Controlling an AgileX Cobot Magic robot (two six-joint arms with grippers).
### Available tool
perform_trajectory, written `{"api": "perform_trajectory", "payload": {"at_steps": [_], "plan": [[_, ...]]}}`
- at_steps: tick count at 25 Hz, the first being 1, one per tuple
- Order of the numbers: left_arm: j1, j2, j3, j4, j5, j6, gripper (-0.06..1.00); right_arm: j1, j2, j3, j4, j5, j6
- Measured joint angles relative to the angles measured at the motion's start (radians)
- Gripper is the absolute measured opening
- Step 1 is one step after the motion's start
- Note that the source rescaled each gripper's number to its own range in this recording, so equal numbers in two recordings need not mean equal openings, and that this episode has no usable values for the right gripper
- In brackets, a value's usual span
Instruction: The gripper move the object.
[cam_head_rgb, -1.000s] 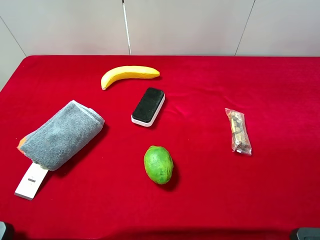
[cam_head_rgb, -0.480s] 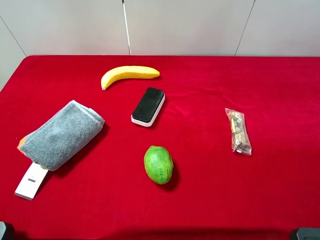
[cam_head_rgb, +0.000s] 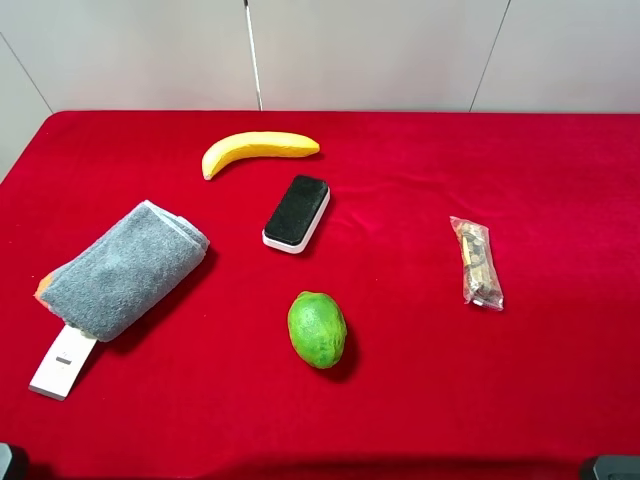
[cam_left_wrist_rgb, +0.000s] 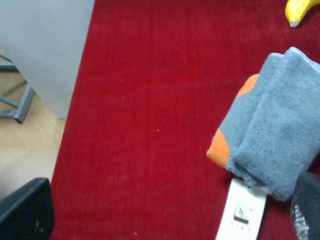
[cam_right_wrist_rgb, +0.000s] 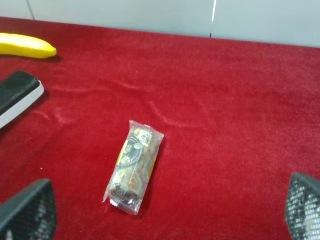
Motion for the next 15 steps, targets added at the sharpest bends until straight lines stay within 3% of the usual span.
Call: {"api": "perform_trajectory", "payload": {"at_steps": [6,15], "plan": [[0.0,0.22,-0.049,-0.012,-0.031,0.0,0.99,0.0,0.0,0.0,0.0,0.0,0.0],[0.0,0.581,-0.109,-0.013,-0.191,0.008,0.99,0.0,0.0,0.0,0.0,0.0,0.0]]}}
